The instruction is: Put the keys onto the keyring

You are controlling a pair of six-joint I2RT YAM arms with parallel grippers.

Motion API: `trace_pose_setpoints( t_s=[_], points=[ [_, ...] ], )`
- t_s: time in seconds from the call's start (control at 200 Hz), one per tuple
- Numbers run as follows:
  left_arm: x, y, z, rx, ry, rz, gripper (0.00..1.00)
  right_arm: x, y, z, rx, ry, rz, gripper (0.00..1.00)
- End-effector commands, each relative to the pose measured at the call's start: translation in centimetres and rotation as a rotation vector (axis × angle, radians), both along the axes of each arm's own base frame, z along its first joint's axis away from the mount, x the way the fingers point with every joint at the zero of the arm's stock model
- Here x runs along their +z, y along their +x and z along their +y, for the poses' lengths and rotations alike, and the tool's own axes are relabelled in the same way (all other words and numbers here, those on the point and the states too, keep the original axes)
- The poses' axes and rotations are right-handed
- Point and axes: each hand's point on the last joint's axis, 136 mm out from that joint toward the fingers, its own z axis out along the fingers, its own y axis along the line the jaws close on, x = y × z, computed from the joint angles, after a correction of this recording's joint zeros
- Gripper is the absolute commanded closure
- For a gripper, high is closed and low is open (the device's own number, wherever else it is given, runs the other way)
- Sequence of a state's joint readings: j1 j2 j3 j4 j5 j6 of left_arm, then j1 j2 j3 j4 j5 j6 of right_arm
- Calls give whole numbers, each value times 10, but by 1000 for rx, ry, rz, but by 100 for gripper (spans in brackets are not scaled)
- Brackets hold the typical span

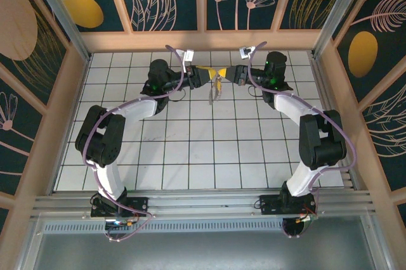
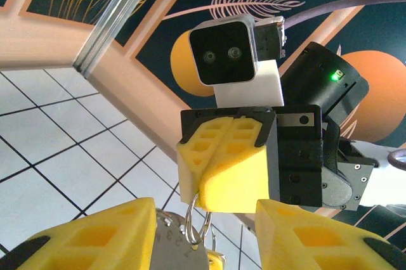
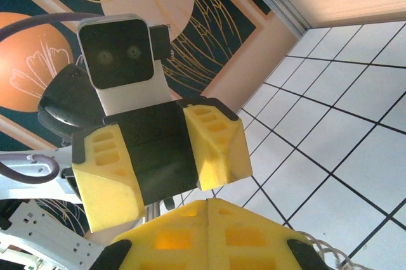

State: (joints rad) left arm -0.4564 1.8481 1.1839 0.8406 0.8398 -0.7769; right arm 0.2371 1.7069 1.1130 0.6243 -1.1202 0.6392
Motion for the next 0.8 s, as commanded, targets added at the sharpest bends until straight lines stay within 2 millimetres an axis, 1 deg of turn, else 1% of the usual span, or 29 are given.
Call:
trace_pose_setpoints(
  t_s=[0.0,0.16,0.335,0.501,0.686,0.796],
  points=[
    [8,1,-2,-24,-3,-44,55,17,-1,4,29,26,-64,100],
    [9,0,-4,-36,-15,-40,57,17,-2,7,32,27,-66,100],
    [5,1,-6,-46,-25,-28,59,18,-2,9,36,33,-67,100],
    [4,0,-7,-53,-35,-24,65,14,-1,11,36,32,-60,100],
    [5,-4,-9,-70,-41,-29,78,11,1,11,29,32,-53,100],
    [6,-7,-11,-81,-46,-33,78,11,2,10,21,32,-54,100]
  ],
)
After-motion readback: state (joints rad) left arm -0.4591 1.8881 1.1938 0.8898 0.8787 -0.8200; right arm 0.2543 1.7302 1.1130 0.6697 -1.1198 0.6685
